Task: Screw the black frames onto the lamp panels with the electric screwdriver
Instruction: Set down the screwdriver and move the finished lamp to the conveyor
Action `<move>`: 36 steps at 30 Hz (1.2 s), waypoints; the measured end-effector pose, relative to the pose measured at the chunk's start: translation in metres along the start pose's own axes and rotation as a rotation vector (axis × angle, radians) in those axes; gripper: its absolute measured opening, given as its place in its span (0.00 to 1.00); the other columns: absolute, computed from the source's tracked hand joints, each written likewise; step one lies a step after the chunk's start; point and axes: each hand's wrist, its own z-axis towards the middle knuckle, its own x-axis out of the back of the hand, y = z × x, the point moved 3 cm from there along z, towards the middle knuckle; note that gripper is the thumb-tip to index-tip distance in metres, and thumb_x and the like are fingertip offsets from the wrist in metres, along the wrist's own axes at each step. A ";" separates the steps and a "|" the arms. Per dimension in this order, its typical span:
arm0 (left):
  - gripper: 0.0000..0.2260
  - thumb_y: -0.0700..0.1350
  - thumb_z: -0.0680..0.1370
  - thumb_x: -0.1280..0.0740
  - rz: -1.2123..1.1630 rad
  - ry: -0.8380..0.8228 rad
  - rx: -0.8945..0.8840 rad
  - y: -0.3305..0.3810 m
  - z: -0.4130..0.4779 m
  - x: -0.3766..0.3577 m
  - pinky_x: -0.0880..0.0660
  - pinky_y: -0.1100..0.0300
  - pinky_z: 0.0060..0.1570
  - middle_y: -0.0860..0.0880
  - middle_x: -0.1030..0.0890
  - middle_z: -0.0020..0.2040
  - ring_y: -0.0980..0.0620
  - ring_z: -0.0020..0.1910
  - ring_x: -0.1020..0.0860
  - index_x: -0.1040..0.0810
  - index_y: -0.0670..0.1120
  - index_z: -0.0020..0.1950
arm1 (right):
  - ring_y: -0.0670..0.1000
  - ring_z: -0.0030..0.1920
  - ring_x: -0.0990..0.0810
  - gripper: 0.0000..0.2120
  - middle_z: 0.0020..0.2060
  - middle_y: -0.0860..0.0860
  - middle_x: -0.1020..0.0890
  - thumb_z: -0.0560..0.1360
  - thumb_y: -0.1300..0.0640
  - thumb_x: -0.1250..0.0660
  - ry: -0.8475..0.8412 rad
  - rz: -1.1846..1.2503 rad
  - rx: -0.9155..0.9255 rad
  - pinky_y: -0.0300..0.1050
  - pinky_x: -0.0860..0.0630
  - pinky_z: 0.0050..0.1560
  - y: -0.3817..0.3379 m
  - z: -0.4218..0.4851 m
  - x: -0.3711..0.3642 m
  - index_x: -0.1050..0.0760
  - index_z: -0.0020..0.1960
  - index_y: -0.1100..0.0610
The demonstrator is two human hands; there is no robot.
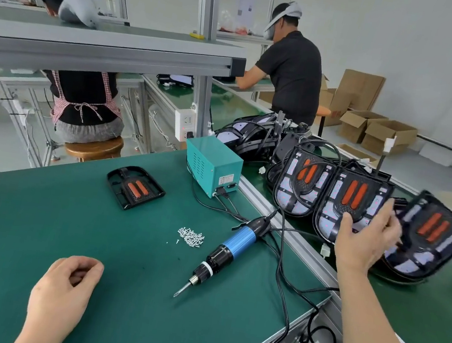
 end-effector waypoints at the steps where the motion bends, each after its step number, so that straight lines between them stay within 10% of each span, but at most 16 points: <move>1: 0.05 0.44 0.77 0.28 -0.001 0.000 -0.004 -0.001 0.000 0.000 0.30 0.54 0.50 0.56 0.20 0.46 0.56 0.45 0.22 0.19 0.53 0.42 | 0.64 0.71 0.36 0.34 0.76 0.62 0.38 0.80 0.54 0.33 -0.024 -0.059 0.023 0.58 0.37 0.70 -0.001 0.000 -0.002 0.43 0.82 0.52; 7: 0.07 0.44 0.76 0.27 0.025 0.009 -0.024 -0.002 -0.001 -0.001 0.31 0.55 0.48 0.58 0.20 0.44 0.58 0.44 0.22 0.19 0.56 0.41 | 0.68 0.71 0.38 0.28 0.79 0.61 0.43 0.85 0.50 0.45 -0.109 -0.223 0.003 0.67 0.37 0.69 0.004 -0.004 -0.006 0.50 0.83 0.46; 27: 0.06 0.44 0.77 0.28 -0.117 -0.014 -0.002 -0.009 0.002 0.002 0.30 0.58 0.46 0.56 0.19 0.46 0.59 0.46 0.22 0.18 0.54 0.42 | 0.64 0.76 0.42 0.30 0.78 0.60 0.40 0.80 0.57 0.35 0.004 0.027 0.062 0.65 0.46 0.75 -0.053 -0.015 0.014 0.40 0.79 0.59; 36: 0.03 0.45 0.77 0.28 -0.203 -0.045 0.065 -0.013 0.004 0.009 0.28 0.63 0.45 0.54 0.18 0.47 0.58 0.48 0.20 0.17 0.53 0.44 | 0.62 0.76 0.40 0.28 0.76 0.62 0.37 0.78 0.63 0.32 -0.191 0.207 0.249 0.62 0.43 0.76 -0.126 -0.096 -0.016 0.35 0.77 0.63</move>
